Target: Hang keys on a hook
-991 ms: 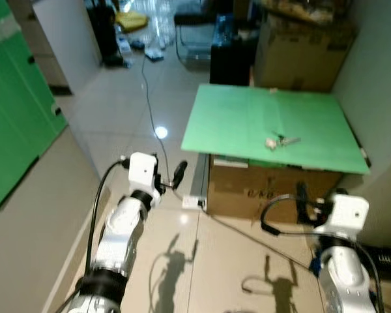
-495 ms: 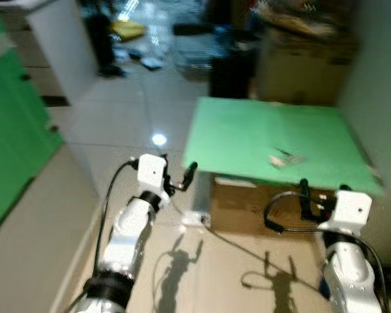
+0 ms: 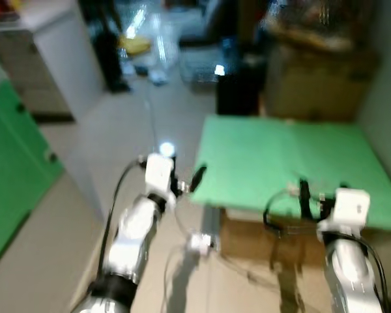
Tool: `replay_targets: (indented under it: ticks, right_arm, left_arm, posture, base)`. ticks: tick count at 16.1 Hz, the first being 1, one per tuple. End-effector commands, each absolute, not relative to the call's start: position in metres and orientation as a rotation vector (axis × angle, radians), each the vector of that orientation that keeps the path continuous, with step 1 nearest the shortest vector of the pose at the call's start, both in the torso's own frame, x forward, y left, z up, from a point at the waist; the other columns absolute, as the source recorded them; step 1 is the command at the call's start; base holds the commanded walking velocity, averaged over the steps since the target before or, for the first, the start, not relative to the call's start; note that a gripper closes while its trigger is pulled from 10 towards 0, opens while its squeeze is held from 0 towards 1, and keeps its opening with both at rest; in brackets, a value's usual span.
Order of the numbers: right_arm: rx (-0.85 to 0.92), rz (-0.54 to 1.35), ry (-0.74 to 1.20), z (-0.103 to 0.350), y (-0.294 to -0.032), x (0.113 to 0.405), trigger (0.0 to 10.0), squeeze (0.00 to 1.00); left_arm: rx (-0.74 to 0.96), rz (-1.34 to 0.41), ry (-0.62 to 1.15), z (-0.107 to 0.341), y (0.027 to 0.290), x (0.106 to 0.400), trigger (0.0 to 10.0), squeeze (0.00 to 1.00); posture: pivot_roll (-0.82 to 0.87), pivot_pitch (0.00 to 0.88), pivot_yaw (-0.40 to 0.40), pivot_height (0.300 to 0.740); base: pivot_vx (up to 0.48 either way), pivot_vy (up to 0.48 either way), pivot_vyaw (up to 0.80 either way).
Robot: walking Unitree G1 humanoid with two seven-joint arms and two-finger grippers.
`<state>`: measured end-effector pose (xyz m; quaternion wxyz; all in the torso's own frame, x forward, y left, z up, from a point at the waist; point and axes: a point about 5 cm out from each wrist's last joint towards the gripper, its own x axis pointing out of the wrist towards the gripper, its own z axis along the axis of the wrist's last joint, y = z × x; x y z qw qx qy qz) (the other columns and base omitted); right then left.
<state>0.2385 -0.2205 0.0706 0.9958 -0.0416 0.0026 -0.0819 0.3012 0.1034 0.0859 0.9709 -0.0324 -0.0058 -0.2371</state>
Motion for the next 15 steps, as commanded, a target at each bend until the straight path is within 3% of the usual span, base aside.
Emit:
replay_targets:
  ticks: [1,5,7,15]
  right_arm:
    - [-0.066,-0.146,-0.009,0.072,-0.212,0.239,10.0,0.00]
    - [-0.008,-0.162,-0.015,0.070,-0.210,0.231,10.0,0.00]
    - [-0.008,-0.168,0.004,0.067,-0.210,0.228,10.0,0.00]
    - [0.002,-0.168,0.022,0.063,-0.211,0.227,10.0,0.00]
  left_arm:
    - [-0.051,-0.464,-0.014,0.088,0.111,0.303,10.0,0.00]
    - [-0.181,-0.258,0.039,0.076,0.136,0.299,10.0,0.00]
    - [-0.096,-0.272,0.063,0.072,0.140,0.296,10.0,0.00]
    - [-0.045,-0.355,0.042,0.083,0.126,0.303,10.0,0.00]
  posture:
    - [-0.17,0.000,0.067,0.740]
    - [-0.17,0.000,0.075,0.740]
    - [-0.17,0.000,0.074,0.740]
    - [-0.17,0.000,0.081,0.740]
  base:
    - [0.480,0.000,0.00]
    - [0.355,0.000,-0.15]
    - [0.000,0.000,-0.73]
    - [0.000,0.000,-0.71]
